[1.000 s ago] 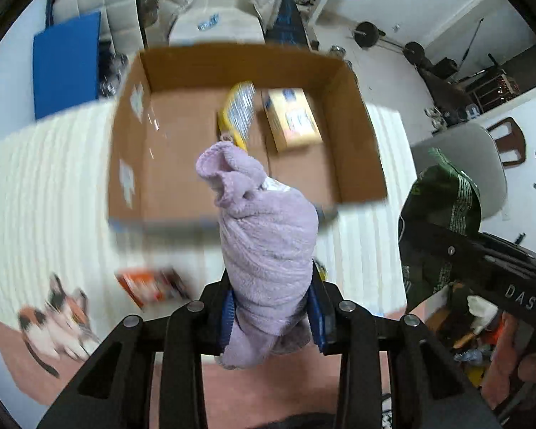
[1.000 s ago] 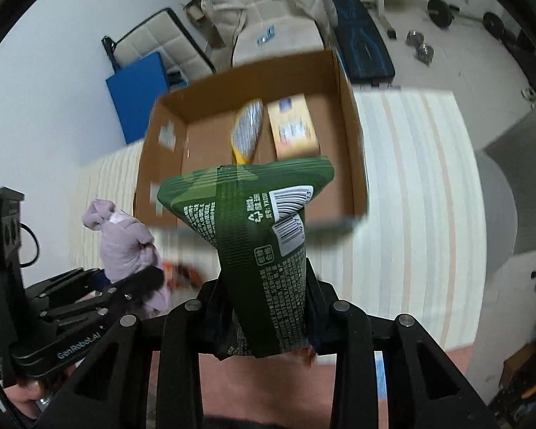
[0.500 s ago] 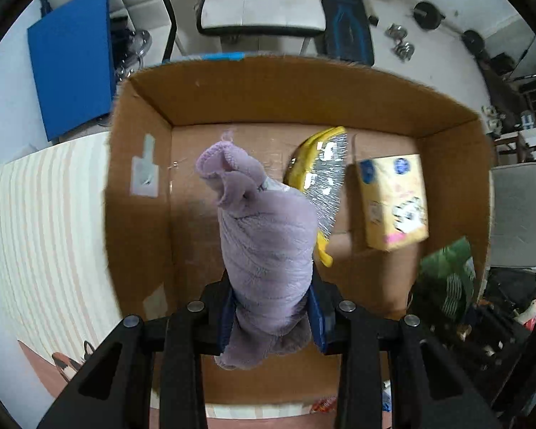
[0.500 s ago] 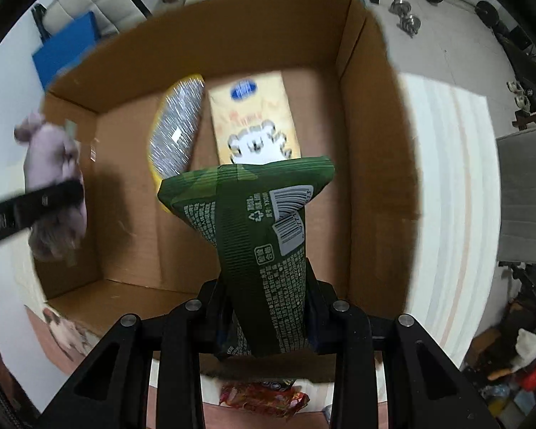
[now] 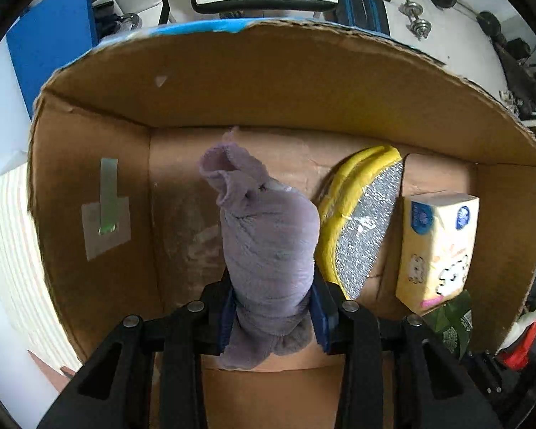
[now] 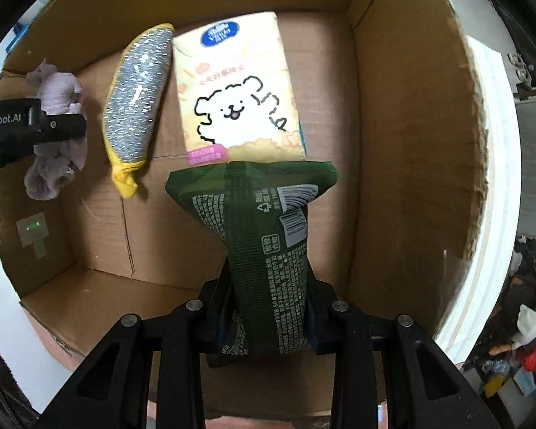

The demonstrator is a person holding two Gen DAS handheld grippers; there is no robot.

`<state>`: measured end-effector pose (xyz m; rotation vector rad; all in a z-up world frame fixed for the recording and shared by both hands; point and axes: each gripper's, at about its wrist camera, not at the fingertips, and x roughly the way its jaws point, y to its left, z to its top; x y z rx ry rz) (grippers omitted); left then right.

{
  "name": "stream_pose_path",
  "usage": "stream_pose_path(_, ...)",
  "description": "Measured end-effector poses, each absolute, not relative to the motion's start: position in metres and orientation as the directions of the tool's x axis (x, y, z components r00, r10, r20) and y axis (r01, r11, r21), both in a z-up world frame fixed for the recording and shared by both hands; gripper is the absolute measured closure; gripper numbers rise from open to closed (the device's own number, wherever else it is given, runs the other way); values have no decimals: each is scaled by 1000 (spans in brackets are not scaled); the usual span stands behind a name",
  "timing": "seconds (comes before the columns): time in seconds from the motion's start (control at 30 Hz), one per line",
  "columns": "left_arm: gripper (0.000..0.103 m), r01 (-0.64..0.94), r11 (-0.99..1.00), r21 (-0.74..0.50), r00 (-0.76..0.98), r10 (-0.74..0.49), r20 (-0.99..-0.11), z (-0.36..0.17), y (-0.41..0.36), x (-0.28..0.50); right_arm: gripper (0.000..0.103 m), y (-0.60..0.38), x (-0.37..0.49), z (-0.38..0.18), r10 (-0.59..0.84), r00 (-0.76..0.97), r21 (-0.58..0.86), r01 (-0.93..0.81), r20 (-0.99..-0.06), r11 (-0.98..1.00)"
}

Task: Organize soft objects
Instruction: 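Lower sock and green bag into the box and open both tools, then grasp the orange snack bag with the left tool while the right tool grasps the red snack bag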

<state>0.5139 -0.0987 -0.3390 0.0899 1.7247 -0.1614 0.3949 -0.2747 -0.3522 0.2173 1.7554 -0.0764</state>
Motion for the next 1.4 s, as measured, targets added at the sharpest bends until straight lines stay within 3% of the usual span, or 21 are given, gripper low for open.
stream_pose_path(0.03, 68, 158, 986, -55, -172, -27, -985, -341, -100, 516, 65, -276, 395, -353, 107, -180, 71, 193, -978, 979)
stream_pose_path(0.13, 63, 149, 986, -80, -206, -48, -977, -341, -100, 518, 42, -273, 397, -344, 129, -160, 98, 185, -979, 978)
stream_pose_path(0.2, 34, 153, 984, -88, -189, -58, -980, -333, -99, 520, 18, -268, 397, -335, 126, -150, 100, 170, -981, 980)
stream_pose_path(0.37, 10, 139, 983, -118, -127, -101, -987, -302, -87, 517, 9, -260, 400, -308, 119, -95, 104, 153, -988, 983)
stream_pose_path(0.4, 6, 139, 983, -120, -106, -106, -989, -295, -82, 516, 1, -259, 399, -302, 120, -83, 106, 152, -989, 983)
stream_pose_path(0.7, 3, 178, 980, -84, 56, -96, -994, -251, -69, 475, 0, -250, 388, -267, 50, 11, 51, 115, -999, 992)
stream_pose_path(1.13, 3, 161, 984, -70, 207, -104, -973, -198, -45, 374, 0, -257, 312, -222, 106, 141, 120, 98, -984, 988)
stream_pose_path(1.27, 3, 94, 994, -59, 189, -76, -979, -214, -19, 329, 0, -280, 259, -220, 115, 152, 145, 201, -982, 969)
stream_pose_path(1.4, 3, 14, 993, -115, 29, -116, -993, -273, 13, 300, 0, -313, 195, -253, 234, 121, 263, 386, -965, 884)
